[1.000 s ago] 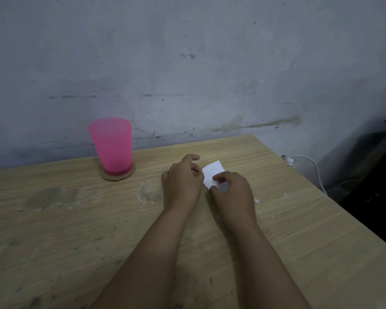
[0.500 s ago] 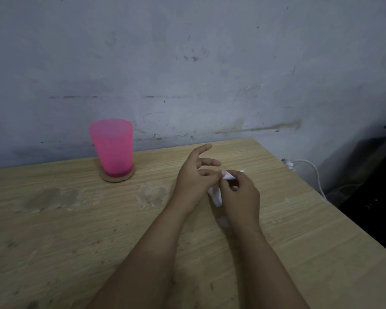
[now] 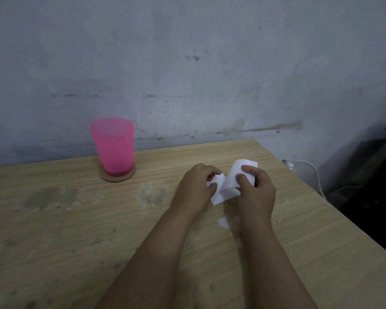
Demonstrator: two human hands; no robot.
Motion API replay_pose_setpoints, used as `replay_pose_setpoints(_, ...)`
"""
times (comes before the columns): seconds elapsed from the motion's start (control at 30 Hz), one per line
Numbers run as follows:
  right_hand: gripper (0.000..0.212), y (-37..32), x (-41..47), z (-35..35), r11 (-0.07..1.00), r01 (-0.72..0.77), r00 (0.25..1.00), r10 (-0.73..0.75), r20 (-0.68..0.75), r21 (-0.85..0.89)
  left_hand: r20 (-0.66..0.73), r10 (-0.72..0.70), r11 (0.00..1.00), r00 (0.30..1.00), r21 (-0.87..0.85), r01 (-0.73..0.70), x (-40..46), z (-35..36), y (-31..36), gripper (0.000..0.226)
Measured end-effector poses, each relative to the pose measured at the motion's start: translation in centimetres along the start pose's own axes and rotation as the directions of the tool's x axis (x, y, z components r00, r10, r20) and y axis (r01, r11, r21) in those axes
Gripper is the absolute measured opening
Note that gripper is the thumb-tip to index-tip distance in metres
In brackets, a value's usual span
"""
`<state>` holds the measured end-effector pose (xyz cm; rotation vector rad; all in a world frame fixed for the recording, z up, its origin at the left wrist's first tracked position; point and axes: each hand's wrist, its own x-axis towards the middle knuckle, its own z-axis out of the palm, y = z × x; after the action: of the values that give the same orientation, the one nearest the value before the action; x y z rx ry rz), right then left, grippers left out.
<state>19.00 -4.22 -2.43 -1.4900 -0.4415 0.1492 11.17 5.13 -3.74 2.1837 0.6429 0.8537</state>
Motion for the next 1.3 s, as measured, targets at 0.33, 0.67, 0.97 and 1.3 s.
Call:
replay_pose_setpoints(0.33, 0.051, -0.5, 0.0, 0.1, 0.969, -0.121, 0.982, 0.086, 0.167, 0.213, -0.1, -0.311, 0.856, 0.945, -0.462, 0.232, -0.5, -1.5, 1.7, 0.025)
replay_pose_setpoints(0.67, 0.041, -5.1, -5.7, 4.4, 0.755, -0.505, 0.769, 0.174, 0.615, 0.418, -0.057, -0.468, 0.669, 0.882, -0.675, 0.311, -5.7, -11.3, 2.1, 0.022)
replay_pose_setpoints(0.97, 0.017, -8.2, -15.7, 15.3, 0.736, -0.6, 0.669, 0.247, 0.701, 0.313, -0.202, -0.591, 0.613, 0.781, -0.742, 0.272, -12.9, -23.5, -0.8, 0.017)
replay_pose_setpoints(1.3, 0.015, -6.7, -22.8, 26.1, 0.751, -0.601, 0.755, 0.419, 0.505, 0.276, -0.401, -0.616, 0.759, 0.678, -0.534, 0.373, -19.6, -33.7, -7.4, 0.008)
